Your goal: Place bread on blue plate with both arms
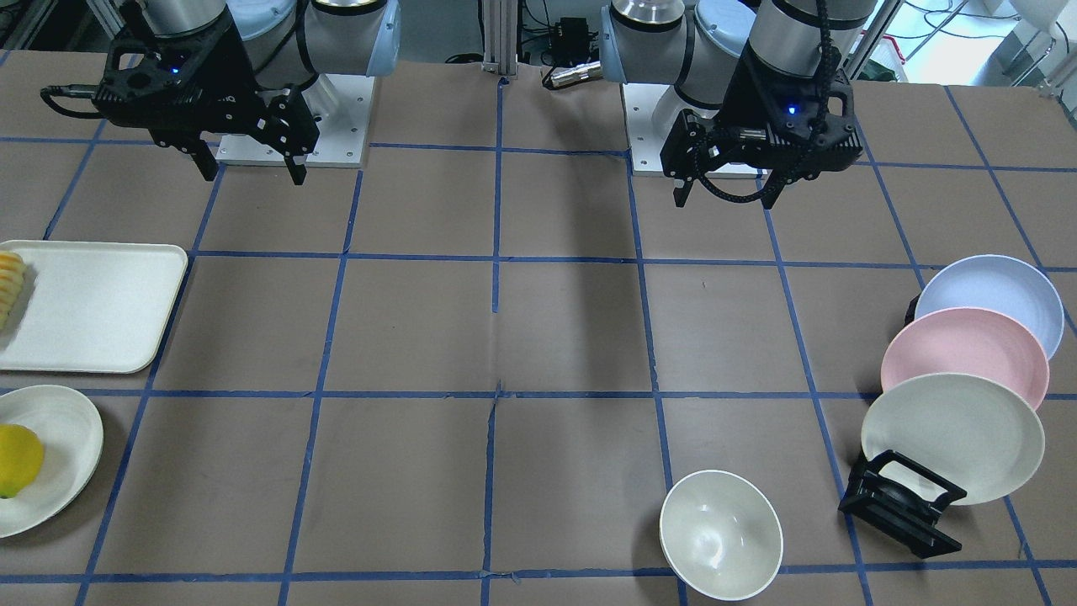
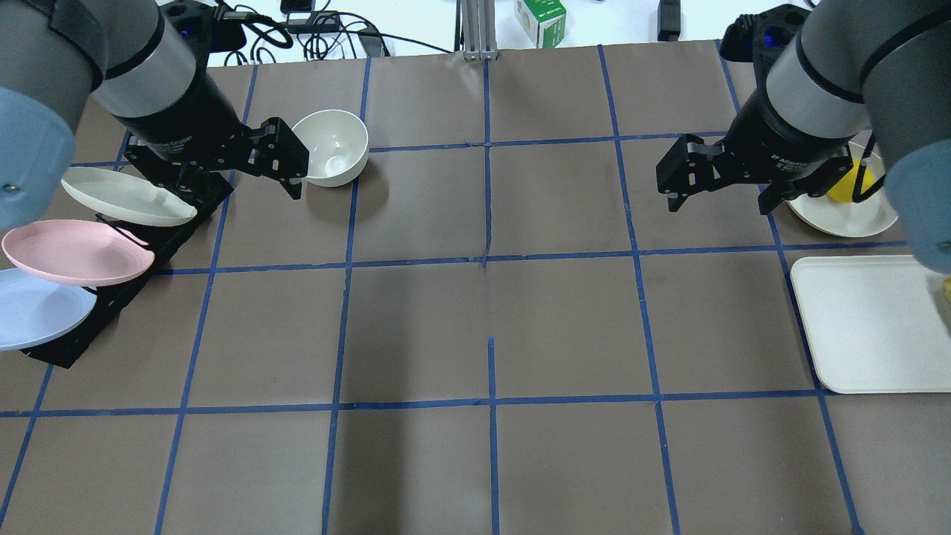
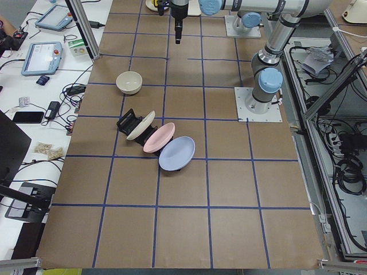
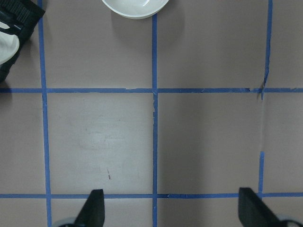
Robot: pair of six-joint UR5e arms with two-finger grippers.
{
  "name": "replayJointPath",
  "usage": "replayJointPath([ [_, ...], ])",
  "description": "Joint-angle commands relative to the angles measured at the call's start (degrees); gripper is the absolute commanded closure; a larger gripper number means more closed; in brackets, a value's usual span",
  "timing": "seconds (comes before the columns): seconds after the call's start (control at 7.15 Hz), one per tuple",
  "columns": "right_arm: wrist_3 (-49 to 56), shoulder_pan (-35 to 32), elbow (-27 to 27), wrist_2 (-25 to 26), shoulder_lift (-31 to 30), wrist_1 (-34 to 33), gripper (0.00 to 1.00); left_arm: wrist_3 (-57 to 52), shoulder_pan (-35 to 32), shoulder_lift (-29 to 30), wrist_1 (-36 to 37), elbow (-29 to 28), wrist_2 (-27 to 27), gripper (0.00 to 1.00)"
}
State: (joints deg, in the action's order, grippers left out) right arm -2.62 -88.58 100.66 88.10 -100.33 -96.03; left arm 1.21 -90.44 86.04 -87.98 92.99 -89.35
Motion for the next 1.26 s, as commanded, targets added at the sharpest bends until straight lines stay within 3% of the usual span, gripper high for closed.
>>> replayJointPath([
  [0.0,-0.1,0.25,0.15,0.05,0.22,0.66,0.0,-0.15,0.17,0.01,-0.08,0.09,-0.04,0.0],
  [0.7,0.07,1.91,-0.02,0.76,1.89,1.28,0.0,-8.04,9.64,-1.92,-2.18,0.26,-1.52,0.0],
  [0.98,6.0,11.62,0.15,0.75,1.8,1.54,0.0,-20.31,17.18,-2.45,-7.08,0.7,-4.6,0.0],
  [1.12,14.4,15.94,0.32,1.1,1.89,1.11,0.0,-20.54,22.36,-2.89,-9.9,0.88,-4.61,0.0],
])
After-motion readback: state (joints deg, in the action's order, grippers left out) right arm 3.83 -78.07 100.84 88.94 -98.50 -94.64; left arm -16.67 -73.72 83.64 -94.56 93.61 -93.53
